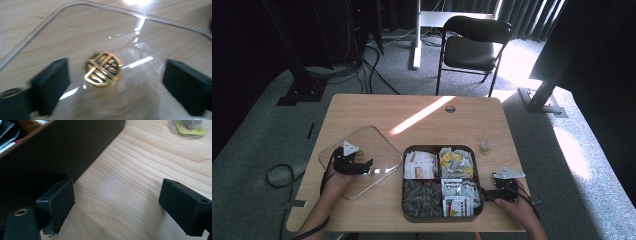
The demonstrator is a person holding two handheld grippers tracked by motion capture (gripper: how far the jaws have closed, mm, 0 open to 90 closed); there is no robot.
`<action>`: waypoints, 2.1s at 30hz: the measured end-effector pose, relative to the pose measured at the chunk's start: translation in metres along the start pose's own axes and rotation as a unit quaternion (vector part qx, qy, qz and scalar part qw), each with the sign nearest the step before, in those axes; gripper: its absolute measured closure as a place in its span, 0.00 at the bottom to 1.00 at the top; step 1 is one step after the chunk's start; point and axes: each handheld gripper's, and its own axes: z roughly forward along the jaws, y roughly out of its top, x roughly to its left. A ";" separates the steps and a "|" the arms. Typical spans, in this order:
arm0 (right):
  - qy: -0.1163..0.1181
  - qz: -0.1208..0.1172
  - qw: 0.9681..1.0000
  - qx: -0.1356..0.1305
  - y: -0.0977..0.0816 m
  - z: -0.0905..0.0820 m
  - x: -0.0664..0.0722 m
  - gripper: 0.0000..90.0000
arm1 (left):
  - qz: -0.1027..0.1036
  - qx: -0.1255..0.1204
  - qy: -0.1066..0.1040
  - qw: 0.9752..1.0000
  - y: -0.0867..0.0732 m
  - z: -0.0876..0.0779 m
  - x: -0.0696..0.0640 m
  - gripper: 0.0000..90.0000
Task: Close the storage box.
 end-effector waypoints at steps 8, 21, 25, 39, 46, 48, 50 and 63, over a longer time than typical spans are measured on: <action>0.000 0.000 1.000 0.000 0.000 0.000 0.000 0.14 | -0.009 0.009 0.001 1.000 0.002 0.004 0.004 0.39; 0.000 0.000 1.000 0.000 0.000 0.000 0.000 0.14 | -0.014 0.010 0.018 1.000 0.002 0.006 0.005 0.65; 0.000 0.000 1.000 0.000 0.000 0.000 0.000 0.14 | -0.023 0.007 0.017 1.000 0.002 0.005 0.005 0.65; 0.000 0.000 1.000 0.000 0.000 0.000 0.000 0.14 | -0.018 -0.002 0.014 1.000 0.016 -0.016 0.009 0.65; 0.000 0.000 1.000 0.000 0.000 0.000 0.000 0.14 | -0.010 -0.018 0.019 1.000 0.027 -0.028 0.008 0.65; 0.000 0.000 1.000 0.000 0.000 0.000 0.000 0.14 | -0.011 -0.019 0.016 1.000 0.030 -0.031 0.010 0.65; 0.000 0.000 1.000 0.000 0.000 0.000 0.000 0.14 | -0.013 -0.019 0.014 1.000 0.032 -0.032 0.011 0.65; 0.000 0.000 1.000 0.000 0.000 0.000 0.000 0.14 | 0.002 -0.028 -0.018 0.999 0.046 -0.045 -0.001 0.65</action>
